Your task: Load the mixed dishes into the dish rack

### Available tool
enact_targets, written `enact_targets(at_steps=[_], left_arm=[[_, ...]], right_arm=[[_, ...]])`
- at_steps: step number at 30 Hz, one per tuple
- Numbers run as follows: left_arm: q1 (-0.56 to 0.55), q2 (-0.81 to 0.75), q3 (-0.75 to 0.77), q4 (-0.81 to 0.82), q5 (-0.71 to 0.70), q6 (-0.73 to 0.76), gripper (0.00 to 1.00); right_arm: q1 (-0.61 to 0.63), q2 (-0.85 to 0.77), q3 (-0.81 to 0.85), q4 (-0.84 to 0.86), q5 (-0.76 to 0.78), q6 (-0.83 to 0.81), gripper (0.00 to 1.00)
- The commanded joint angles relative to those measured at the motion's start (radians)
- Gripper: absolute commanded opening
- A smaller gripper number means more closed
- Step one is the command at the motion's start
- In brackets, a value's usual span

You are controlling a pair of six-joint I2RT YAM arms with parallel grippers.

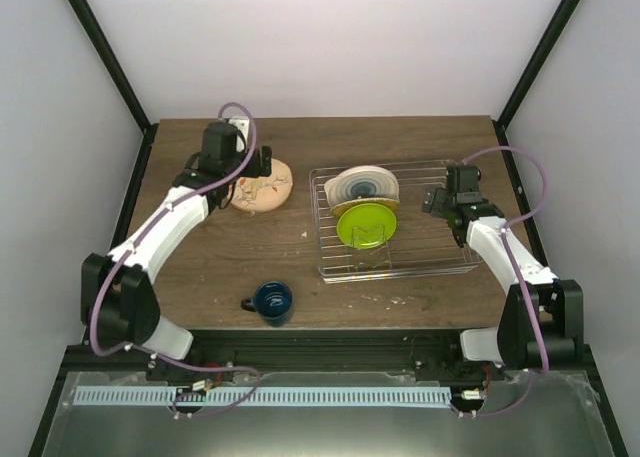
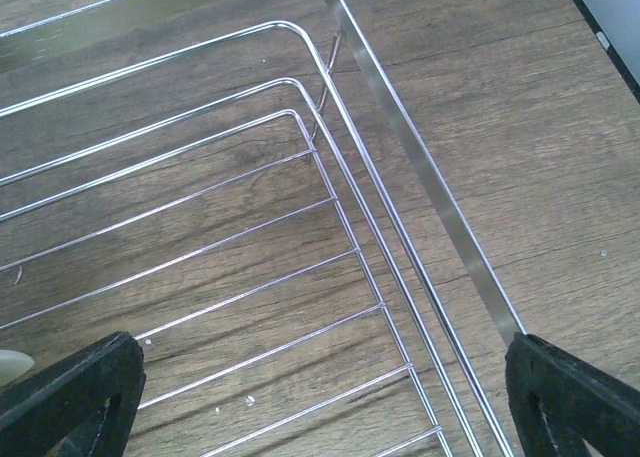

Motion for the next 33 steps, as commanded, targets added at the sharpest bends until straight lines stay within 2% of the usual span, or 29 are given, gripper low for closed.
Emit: enact_targets(at_steps=[1,7,11,18,22,33], left_arm=[[0.078,0.085,-0.028,-0.071,0.204,-0.178,0.99],[0.089,0.160,-0.049,-0.098,0.244,-0.195,1.00],[0.125,0.191,-0.109,-0.055,0.339,-0.284,1.00],[0.177,0.218,-0.186,0.037,0.408,-0.420,1.00],[0.228,0.241,-0.213,0.075,0.486,-0.498,0.95],[0.264,0.257,-0.278,0.127,0.462,-0.571,0.94]], right_arm=[[-0.009,-0.017,0.007,0.017,-0.016,-0.017,1.00],[-0.009,0.000,0.011,0.022,-0.046,-0.034,1.00],[-0.009,0.006,0.012,0.021,-0.057,-0.037,1.00],[-0.009,0.010,0.014,0.023,-0.071,-0.041,1.00],[-0.009,0.015,0.019,0.014,-0.076,-0.042,1.00],[-0.010,0.034,0.023,0.014,-0.076,-0.042,1.00]])
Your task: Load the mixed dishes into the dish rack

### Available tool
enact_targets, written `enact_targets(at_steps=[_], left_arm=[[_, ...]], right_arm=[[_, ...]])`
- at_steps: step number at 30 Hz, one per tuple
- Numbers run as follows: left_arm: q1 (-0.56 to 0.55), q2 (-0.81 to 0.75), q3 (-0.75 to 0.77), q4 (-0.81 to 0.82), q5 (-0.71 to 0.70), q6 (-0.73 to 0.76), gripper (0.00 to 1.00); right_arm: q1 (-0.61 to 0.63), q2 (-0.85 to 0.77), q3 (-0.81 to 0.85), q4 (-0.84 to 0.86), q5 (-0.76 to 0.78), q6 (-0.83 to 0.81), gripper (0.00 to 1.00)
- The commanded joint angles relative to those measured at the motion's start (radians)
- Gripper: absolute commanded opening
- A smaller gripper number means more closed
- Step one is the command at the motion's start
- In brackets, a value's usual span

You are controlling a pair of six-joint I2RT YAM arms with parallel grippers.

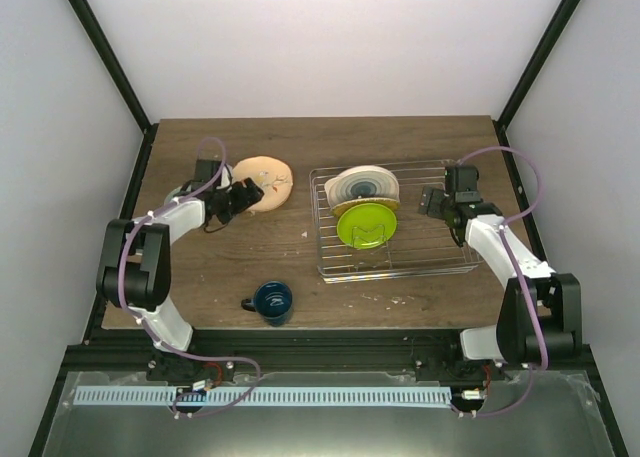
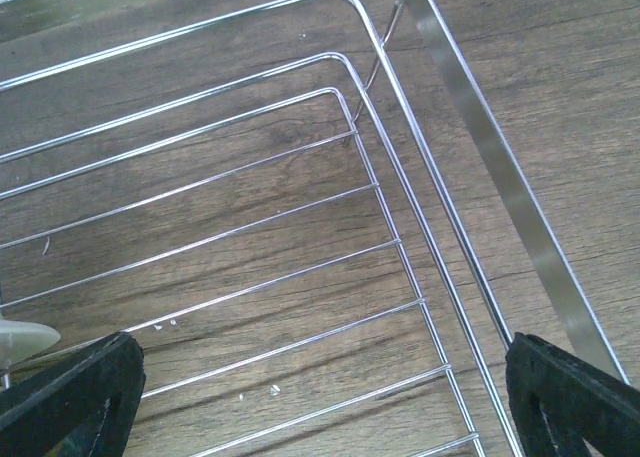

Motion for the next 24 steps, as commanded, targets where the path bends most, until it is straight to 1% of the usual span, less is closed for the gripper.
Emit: enact_targets(at_steps=[1,9,16,20,24], left_arm=[[0.015,0.022,-0.025,0.048,0.005,-0.055,0.94],[0.025,0.062,-0.036,0.097,-0.074,-0.153,0.94],[0.027,0.111,-0.013,0.150,-0.099,-0.229,0.93],[0.027,0.139,-0.004,0.175,-0.128,-0.274,0.89],[0.026,0.146,-0.020,0.202,-0.189,-0.323,0.83]], right_arm=[[-0.009,0.012,0.024,0.001,-0.001,-0.009,1.00],[-0.009,0.022,0.027,-0.005,0.002,-0.007,1.00],[-0.010,0.034,0.029,-0.007,0.009,-0.008,1.00],[-0.009,0.043,0.030,-0.009,0.015,-0.008,1.00],[-0.009,0.049,0.030,-0.008,0.020,-0.007,1.00]])
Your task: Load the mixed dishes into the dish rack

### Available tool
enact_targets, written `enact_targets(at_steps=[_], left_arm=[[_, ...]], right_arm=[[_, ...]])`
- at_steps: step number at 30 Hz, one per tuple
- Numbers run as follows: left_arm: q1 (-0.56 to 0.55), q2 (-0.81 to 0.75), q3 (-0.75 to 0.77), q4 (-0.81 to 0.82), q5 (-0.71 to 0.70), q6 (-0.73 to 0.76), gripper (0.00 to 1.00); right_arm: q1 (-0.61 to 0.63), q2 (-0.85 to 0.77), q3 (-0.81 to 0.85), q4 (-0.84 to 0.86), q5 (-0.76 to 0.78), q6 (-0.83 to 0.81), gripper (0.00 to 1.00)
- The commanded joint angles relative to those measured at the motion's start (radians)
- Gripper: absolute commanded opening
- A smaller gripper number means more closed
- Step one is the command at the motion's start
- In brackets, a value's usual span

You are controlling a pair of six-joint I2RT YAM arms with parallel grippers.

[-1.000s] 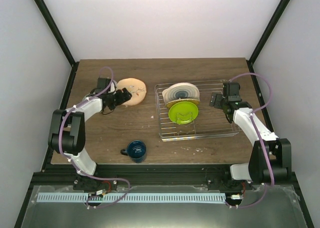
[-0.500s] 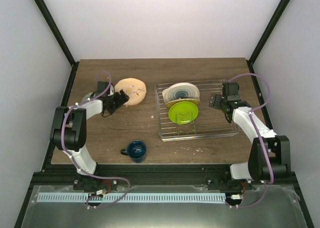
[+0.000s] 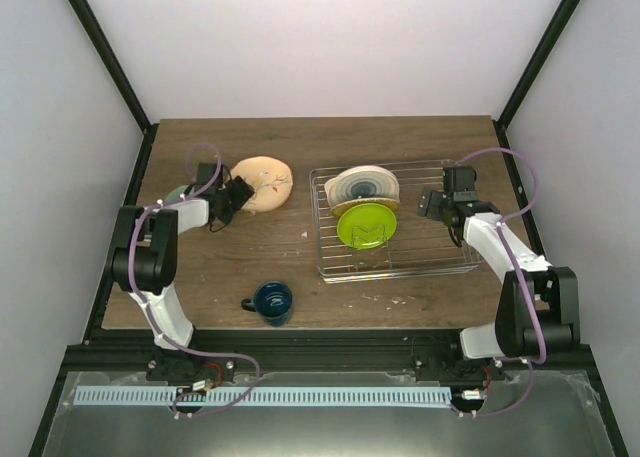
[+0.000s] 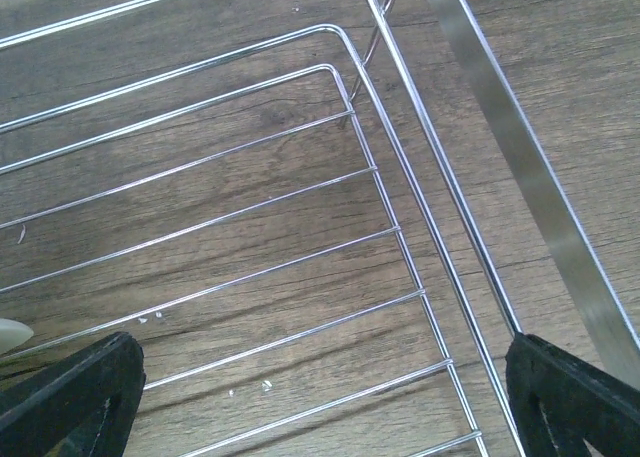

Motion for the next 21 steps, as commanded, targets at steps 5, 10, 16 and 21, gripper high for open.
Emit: enact_targets(at_steps=[5,10,16,21], left_arm=[[0.005,0.032,-0.010,0.038,-0.117,-0.084,0.72],[0.006,0.034,-0.035,0.072,-0.156,-0.113,0.60],[0.003,0.082,-0.006,0.085,-0.134,-0.113,0.55],[0.002,0.106,-0.002,0.111,-0.127,-0.123,0.45]], right_arm=[[-0.009,0.016,0.031,-0.002,0.022,-0.009,1.00],[-0.009,0.018,0.031,-0.002,0.022,-0.009,1.00],[-0.009,0.020,0.031,-0.001,0.020,-0.009,1.00],[-0.009,0.022,0.031,-0.001,0.022,-0.009,1.00]])
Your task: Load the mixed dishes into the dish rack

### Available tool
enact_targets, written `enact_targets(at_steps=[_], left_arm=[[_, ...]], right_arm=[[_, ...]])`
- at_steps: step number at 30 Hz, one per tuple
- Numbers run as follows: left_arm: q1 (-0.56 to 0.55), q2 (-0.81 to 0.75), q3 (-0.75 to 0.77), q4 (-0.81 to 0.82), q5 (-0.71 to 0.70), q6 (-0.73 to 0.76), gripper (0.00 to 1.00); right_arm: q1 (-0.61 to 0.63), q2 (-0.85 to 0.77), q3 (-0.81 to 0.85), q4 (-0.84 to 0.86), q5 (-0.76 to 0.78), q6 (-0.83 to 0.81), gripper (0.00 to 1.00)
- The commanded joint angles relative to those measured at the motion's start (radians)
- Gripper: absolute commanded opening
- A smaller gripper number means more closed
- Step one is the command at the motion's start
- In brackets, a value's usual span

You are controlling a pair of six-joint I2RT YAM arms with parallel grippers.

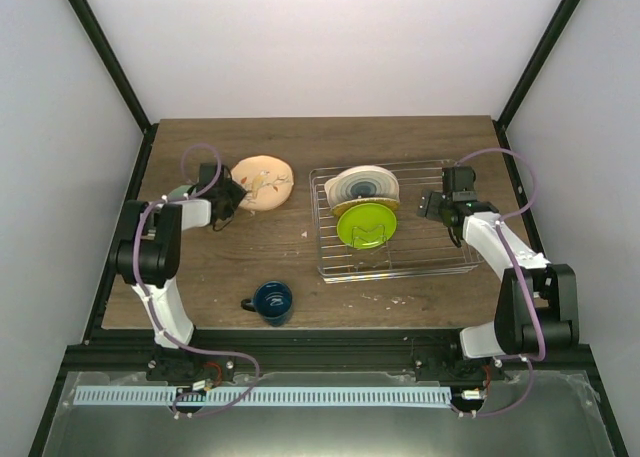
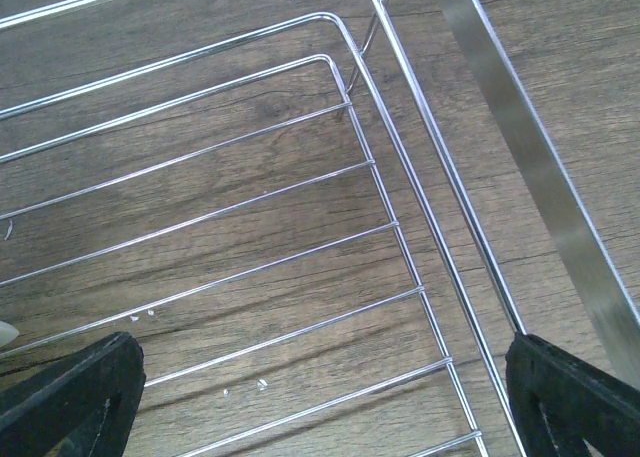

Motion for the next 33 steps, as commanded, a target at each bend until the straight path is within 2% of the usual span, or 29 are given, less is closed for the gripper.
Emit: enact_targets(at_steps=[1,7,14,20,25,33], left_arm=[[0.002,0.051,-0.002,0.007,0.005,-0.018,0.41],[0.000,0.078,-0.008,0.059,0.018,-0.040,0.26],[-0.002,0.088,-0.019,0.098,0.040,-0.034,0.00],[-0.004,0.068,-0.072,0.301,0.111,-0.030,0.00],[-0.014,0.028,-0.066,0.346,0.147,0.040,0.00],[-0.017,-0.130,-0.114,0.376,0.183,0.156,0.00]], right_arm=[[-0.009,0.008,0.031,0.000,0.016,-0.009,1.00],[-0.009,0.010,0.034,-0.004,0.017,-0.010,1.00],[-0.009,0.011,0.034,-0.003,0.016,-0.009,1.00],[-0.009,0.014,0.036,-0.005,0.017,-0.010,1.00],[-0.009,0.016,0.037,-0.003,0.020,-0.009,1.00],[-0.009,0.015,0.038,-0.004,0.020,-0.007,1.00]])
